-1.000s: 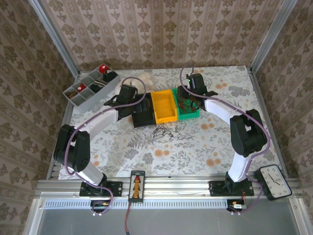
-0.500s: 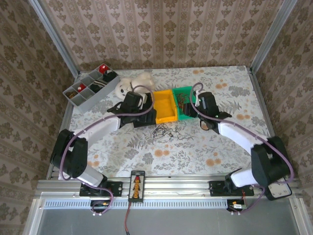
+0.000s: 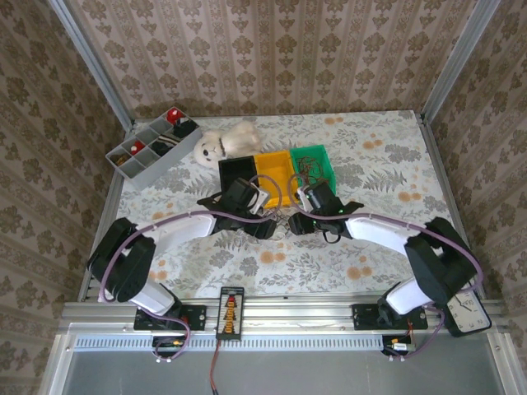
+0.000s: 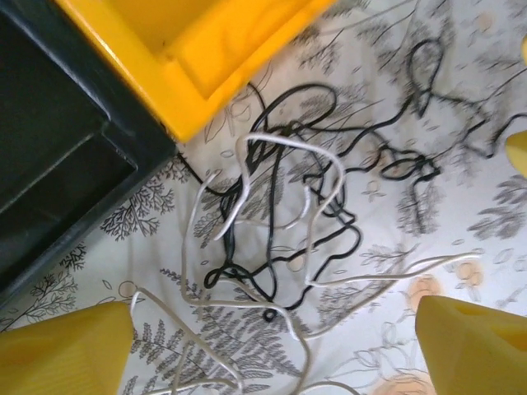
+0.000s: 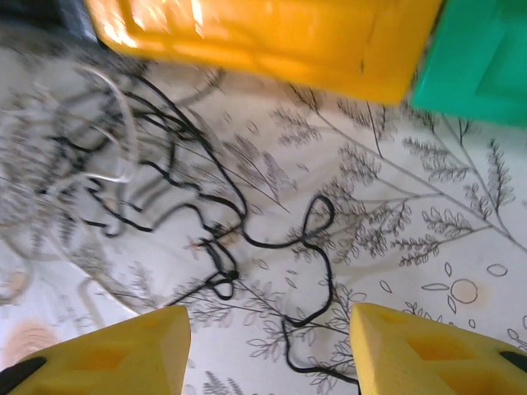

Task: Untangle the cables

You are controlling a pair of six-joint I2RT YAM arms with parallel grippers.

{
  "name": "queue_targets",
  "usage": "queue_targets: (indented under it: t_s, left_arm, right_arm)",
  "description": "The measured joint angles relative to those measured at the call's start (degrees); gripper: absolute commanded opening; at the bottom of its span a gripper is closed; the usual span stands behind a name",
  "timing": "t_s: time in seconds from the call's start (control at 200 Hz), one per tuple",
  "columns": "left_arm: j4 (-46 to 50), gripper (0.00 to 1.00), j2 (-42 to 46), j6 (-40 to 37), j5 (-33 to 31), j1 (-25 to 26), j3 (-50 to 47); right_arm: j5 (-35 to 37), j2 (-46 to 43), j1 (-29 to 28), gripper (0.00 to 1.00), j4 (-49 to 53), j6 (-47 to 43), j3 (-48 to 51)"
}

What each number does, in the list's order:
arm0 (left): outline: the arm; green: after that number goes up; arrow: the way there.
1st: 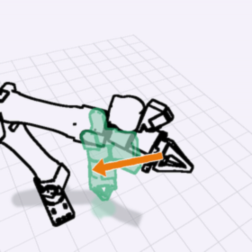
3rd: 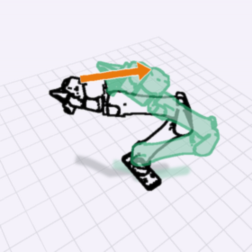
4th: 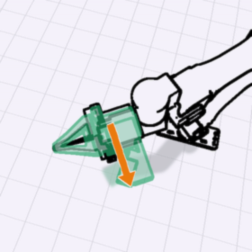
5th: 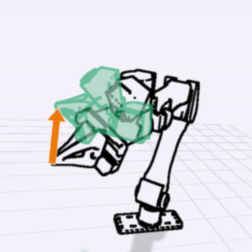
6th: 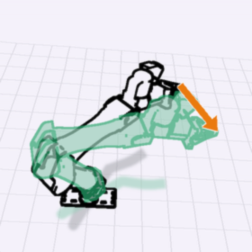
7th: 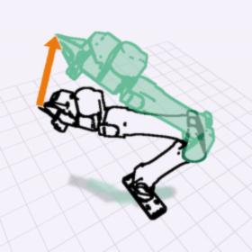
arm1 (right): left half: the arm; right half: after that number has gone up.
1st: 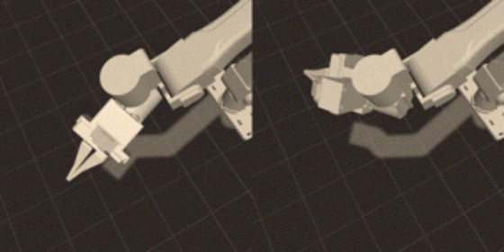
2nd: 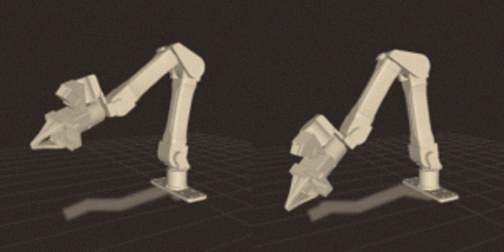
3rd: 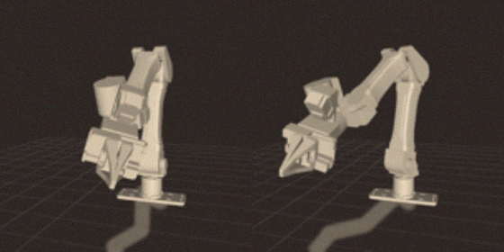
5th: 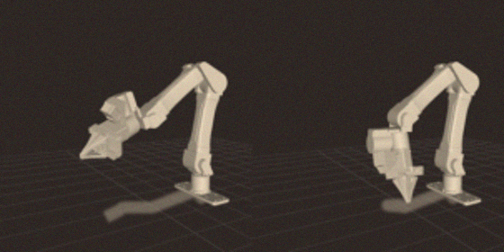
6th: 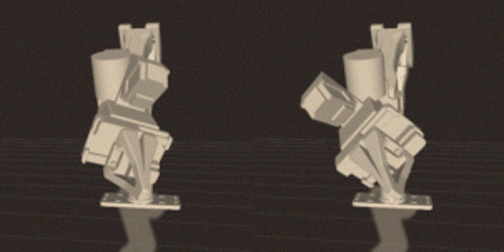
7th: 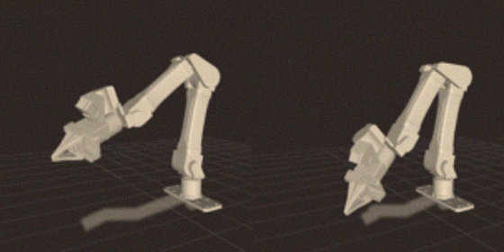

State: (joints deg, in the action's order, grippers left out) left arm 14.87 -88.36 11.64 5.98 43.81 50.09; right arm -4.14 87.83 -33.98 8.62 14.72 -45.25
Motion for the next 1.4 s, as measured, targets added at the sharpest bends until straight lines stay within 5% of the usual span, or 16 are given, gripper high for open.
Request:
queue_targets:
  t_s: [0.315,0.425,0.525,0.655,0.815,1.095,1.4]
  left_arm:
    - [-1.3,0.68,-3.3,-0.4,-2.1,0.0,-1.2]
    - [-1.7,0.61,-4.5,-0.5,-2.1,0.0,-1.8]
    - [-2.1,0.37,-5.2,-0.5,-2.3,0.0,-2.8]
    - [-3.1,0.0,-5.7,-0.2,-4.2,-0.2,-2.9]
    - [-4.6,0.0,-5.8,3.8,-6.9,0.2,-3.5]
    - [-4.8,0.0,-5.1,12.1,-14.6,0.7,-4.6]
    - [-1.6,0.0,-0.3,16.5,-21.4,-1.7,-8.9]
  right_arm:
    - [4.2,10.3,0.0,0.53,0.4,0.0,-7.6]
    - [5.7,13.6,0.0,0.36,0.5,-0.3,-9.2]
    - [7.3,14.3,0.0,0.07,0.8,0.0,-10.1]
    - [10.4,14.0,0.0,0.0,0.2,1.6,-9.4]
    - [15.1,6.3,2.9,0.0,-0.4,6.8,-0.9]
    - [21.4,-16.5,21.6,0.01,5.1,28.1,11.9]
    - [21.3,-22.6,28.9,0.04,7.3,45.7,16.2]
